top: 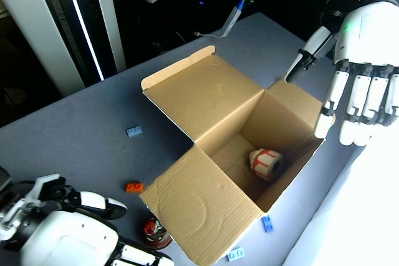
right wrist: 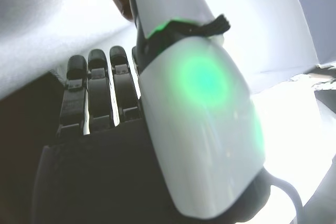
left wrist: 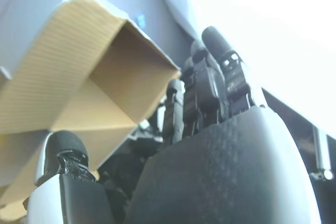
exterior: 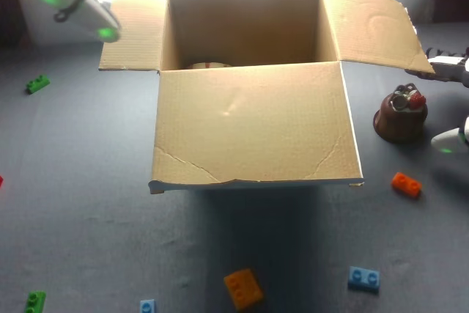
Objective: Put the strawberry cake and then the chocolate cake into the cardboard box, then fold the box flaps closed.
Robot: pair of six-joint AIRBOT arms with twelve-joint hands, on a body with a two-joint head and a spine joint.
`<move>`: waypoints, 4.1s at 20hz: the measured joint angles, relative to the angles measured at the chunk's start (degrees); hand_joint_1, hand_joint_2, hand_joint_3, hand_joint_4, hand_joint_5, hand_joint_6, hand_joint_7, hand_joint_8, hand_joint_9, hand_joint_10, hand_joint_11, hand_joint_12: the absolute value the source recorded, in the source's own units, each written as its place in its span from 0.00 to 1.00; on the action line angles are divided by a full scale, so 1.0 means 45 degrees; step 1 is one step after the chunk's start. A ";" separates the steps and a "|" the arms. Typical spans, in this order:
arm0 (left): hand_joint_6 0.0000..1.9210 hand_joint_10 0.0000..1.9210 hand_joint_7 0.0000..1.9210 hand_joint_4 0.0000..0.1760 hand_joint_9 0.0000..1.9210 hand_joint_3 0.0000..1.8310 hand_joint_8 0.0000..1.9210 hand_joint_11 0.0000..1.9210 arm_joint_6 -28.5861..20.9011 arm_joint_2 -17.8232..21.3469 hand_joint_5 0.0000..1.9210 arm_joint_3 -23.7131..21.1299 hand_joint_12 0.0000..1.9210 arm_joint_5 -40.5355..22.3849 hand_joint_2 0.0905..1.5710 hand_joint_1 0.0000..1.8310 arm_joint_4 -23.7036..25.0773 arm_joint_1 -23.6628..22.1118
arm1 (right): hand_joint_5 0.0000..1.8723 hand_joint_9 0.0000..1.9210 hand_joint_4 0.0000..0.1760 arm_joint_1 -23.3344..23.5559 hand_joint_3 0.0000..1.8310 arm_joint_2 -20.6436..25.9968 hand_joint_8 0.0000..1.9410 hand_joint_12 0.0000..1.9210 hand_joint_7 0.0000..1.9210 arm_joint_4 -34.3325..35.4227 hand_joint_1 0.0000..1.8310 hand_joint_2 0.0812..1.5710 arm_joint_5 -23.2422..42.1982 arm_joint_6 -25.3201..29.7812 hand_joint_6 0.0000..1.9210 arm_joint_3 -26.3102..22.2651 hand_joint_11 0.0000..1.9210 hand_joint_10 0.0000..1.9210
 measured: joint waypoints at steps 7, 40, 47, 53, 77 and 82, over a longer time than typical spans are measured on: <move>0.00 0.01 0.11 0.59 0.15 0.00 0.00 0.00 -0.0840 0.0758 0.06 0.0165 0.61 -0.0845 0.62 0.16 0.0325 -0.0053 | 0.03 0.04 0.00 0.0151 0.00 -0.0821 0.00 0.06 0.03 0.0005 0.61 0.67 0.0005 -0.0670 0.00 0.0374 0.00 0.00; 0.00 0.01 0.12 0.56 0.20 0.00 0.00 0.00 0.1112 0.3021 0.08 -0.1899 0.70 -0.1127 0.68 0.20 -0.3798 0.5532 | 0.46 0.33 0.00 0.0869 0.00 0.0986 0.69 0.87 0.39 -0.0010 0.73 0.76 0.0214 -0.0568 0.60 -0.0053 0.17 0.80; 0.00 0.01 0.13 0.54 0.21 0.00 0.00 0.00 0.1132 0.3036 0.08 -0.2069 0.70 -0.1258 0.67 0.22 -0.4488 0.6008 | 0.45 0.36 0.00 0.2579 0.00 0.2545 0.65 0.86 0.40 -0.0049 0.73 0.76 -0.0194 -0.0704 0.62 -0.0806 0.20 0.78; 0.00 0.01 0.14 0.54 0.22 0.00 0.00 0.00 0.1141 0.3036 0.09 -0.2069 0.72 -0.1229 0.68 0.24 -0.4711 0.6387 | 0.49 0.37 0.00 0.4813 0.00 0.2871 0.63 0.86 0.43 -0.1651 0.73 0.74 -0.0214 -0.0782 0.55 -0.1175 0.20 0.77; 0.00 0.00 0.14 0.52 0.23 0.00 0.00 0.00 0.2035 0.2924 0.09 -0.2579 0.72 -0.0607 0.69 0.21 -0.5829 0.6416 | 0.46 0.37 0.00 0.5697 0.00 -0.1054 0.61 0.88 0.44 -0.6931 0.73 0.74 0.1511 -0.0223 0.60 -0.1117 0.19 0.77; 0.00 0.00 0.14 0.50 0.23 0.00 0.00 0.00 0.2040 0.2764 0.09 -0.2739 0.71 -0.0418 0.69 0.20 -0.5872 0.6416 | 0.45 0.37 0.00 0.5702 0.00 -0.2098 0.62 0.89 0.43 -0.6907 0.73 0.75 0.1384 -0.0248 0.62 -0.0345 0.19 0.78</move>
